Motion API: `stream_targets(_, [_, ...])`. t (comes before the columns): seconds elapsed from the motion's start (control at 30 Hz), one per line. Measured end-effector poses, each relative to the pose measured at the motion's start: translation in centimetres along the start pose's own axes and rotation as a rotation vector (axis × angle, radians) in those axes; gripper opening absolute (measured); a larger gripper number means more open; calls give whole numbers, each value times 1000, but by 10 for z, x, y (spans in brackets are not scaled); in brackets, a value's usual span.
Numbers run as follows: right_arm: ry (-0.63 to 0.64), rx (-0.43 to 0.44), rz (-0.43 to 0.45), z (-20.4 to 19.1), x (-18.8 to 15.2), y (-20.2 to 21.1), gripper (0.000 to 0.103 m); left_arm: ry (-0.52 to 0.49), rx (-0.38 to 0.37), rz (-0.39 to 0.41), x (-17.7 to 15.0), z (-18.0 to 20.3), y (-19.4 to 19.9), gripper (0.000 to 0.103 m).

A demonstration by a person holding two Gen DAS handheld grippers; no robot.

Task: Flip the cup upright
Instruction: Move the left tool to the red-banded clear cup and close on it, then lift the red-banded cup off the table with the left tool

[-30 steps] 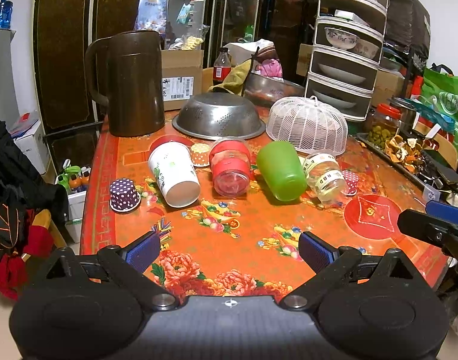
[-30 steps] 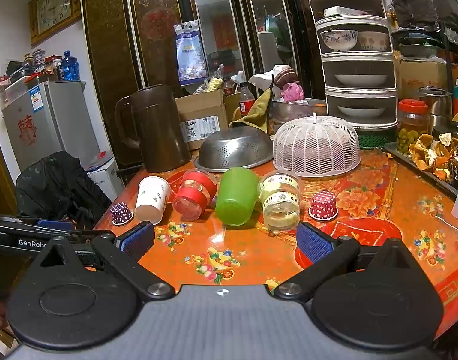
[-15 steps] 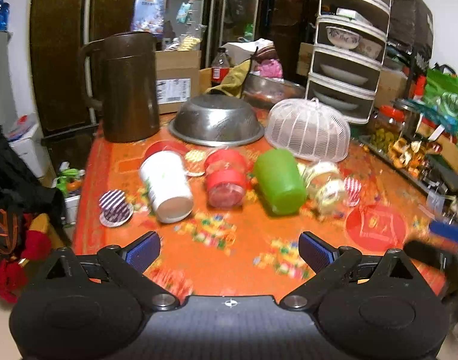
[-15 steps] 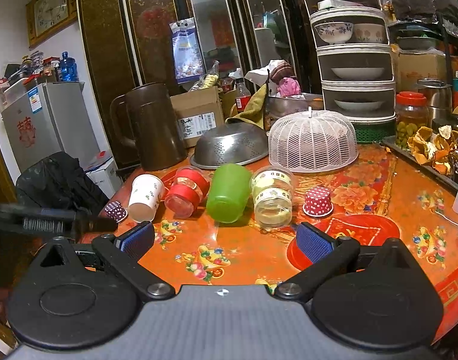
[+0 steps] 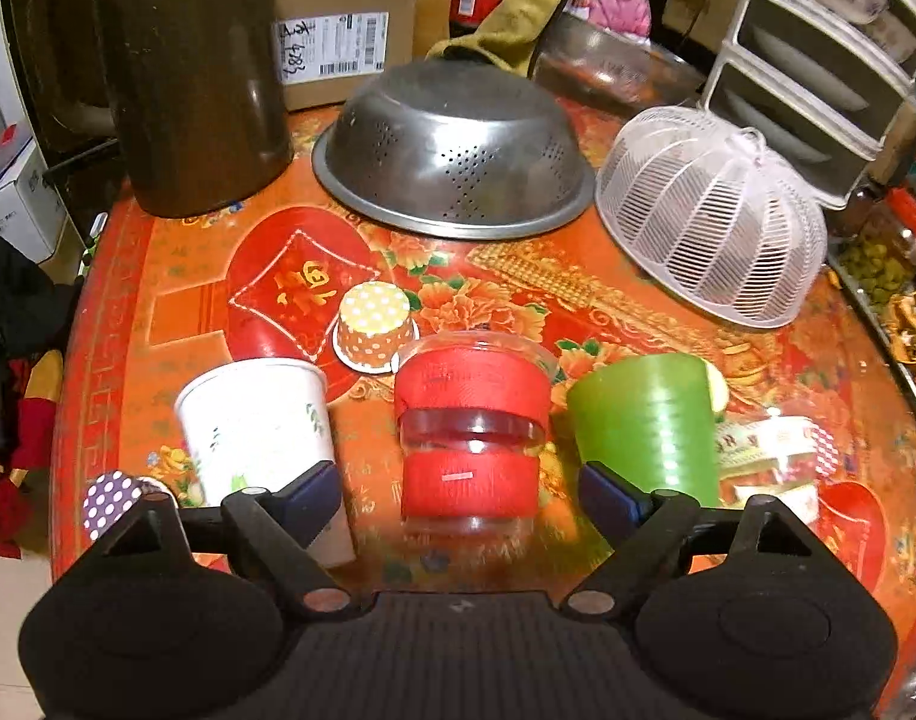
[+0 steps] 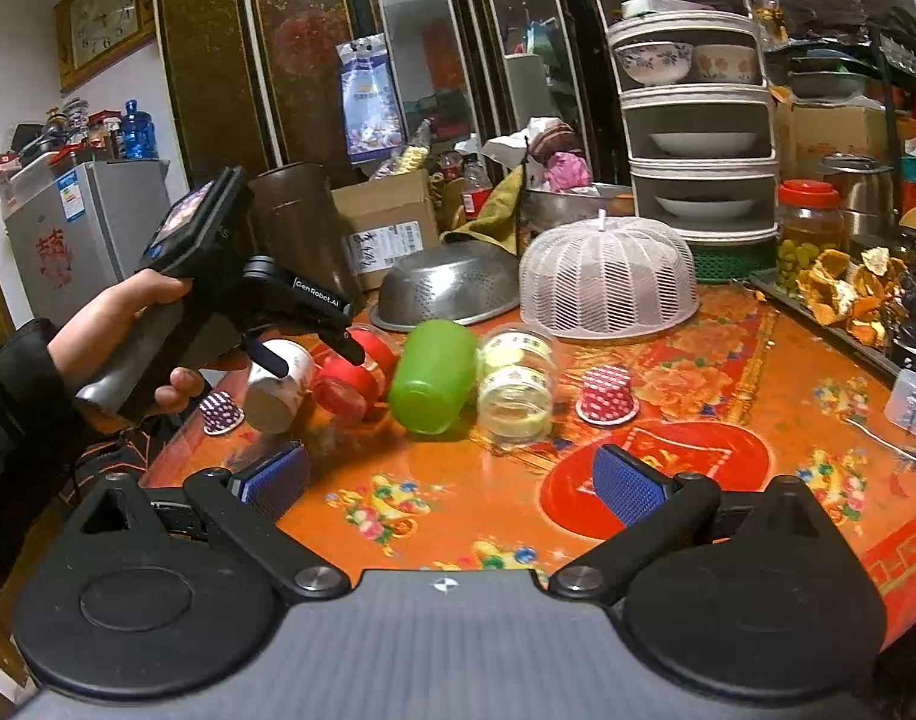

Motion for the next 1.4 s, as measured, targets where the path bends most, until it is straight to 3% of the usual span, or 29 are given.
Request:
stream_targets(0.27, [-24, -2, -1, 11, -4, 2, 102, -69, 36, -28, 6, 16, -20, 85])
stream_targets(0.43, [-32, 6, -5, 13, -6, 1, 102, -86, 47, -55, 4, 21, -29, 70])
stream_targets(0.5, [-33, 6, -5, 13, -6, 1, 102, -96, 46, -63, 2, 22, -31, 60])
stream_targets(0.67, [-37, 12, -7, 13, -6, -1, 102, -107, 52, 10, -3, 15, -3, 59])
stream_targets(0.9, [-35, 38, -21, 11, -8, -4, 102, -118, -71, 162, -56, -11, 108, 59])
stream_targets(1.03, [-69, 34, -33, 17, -11, -4, 102, -42, -214, 183, -109, -24, 154, 59])
stream_targets(1.1, [-98, 34, -45, 20, -15, -5, 102, -3, -263, 164, -134, -24, 157, 59])
stream_targets(1.27, [-140, 17, -108, 21, -23, -6, 102, 21, -294, 33, -183, -5, 122, 59])
stream_targets(1.4, [-214, 137, -122, 12, -27, -5, 102, 35, -347, 8, -198, 8, 109, 59])
Point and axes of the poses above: each gripper's, at about its wrist camera, not at the fingertips, and y roughly against the way its jaws point, z to its right, x to its top, the point moved 6 cm from there along -y, roughly the way its jaws point, and after that the axes turned 14 degrees about x, right-handed, at the moved point
